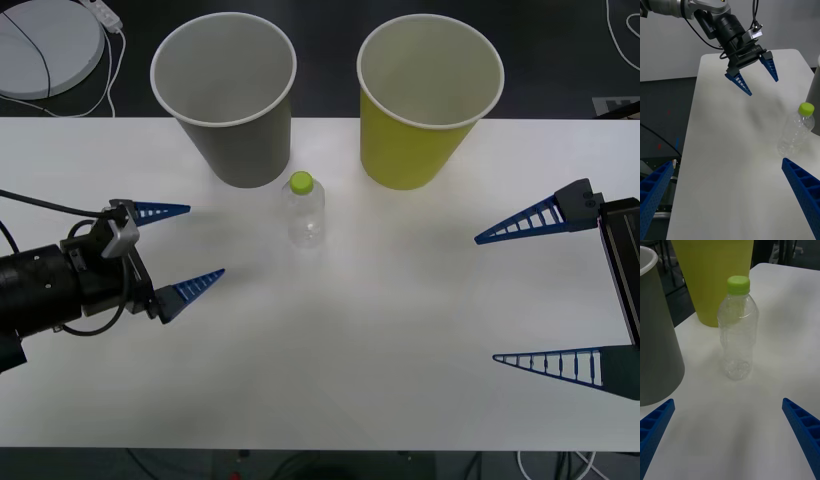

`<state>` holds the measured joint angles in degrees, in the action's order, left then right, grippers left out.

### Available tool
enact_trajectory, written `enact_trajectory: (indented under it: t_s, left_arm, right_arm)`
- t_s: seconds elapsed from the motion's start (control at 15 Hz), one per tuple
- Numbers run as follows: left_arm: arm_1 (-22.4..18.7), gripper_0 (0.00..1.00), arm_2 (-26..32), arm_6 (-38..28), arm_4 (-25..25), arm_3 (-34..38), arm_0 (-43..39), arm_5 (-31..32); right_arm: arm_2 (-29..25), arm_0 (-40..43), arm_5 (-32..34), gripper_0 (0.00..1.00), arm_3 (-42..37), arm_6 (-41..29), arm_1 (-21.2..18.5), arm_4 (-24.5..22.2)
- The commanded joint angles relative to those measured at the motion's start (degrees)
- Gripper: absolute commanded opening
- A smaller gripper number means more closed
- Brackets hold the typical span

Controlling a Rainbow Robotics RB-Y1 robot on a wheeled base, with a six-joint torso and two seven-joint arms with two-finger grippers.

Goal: Put the can into the green bin and the plastic bottle into the gray bin

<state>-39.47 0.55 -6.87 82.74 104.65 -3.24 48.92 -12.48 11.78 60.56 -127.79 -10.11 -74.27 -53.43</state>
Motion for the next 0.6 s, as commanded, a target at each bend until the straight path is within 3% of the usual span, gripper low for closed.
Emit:
enact_trajectory:
  t_s: [0.07,0.4,0.6]
  left_arm:
    - [3.7,1.0,-0.02,-1.3,2.95,-0.06,0.6,0.03]
    - [8.36,1.0,-0.11,-3.32,8.23,-0.06,2.01,-0.06]
    - [8.89,1.0,-1.34,-4.55,9.63,-0.06,3.33,-0.06]
  right_arm:
    - [0.0,0.0,0.0,1.0,0.0,0.0,0.0,0.0]
    - [0.0,0.0,0.0,1.0,0.0,0.0,0.0,0.0]
    - [0.0,0.0,0.0,1.0,0.0,0.0,0.0,0.0]
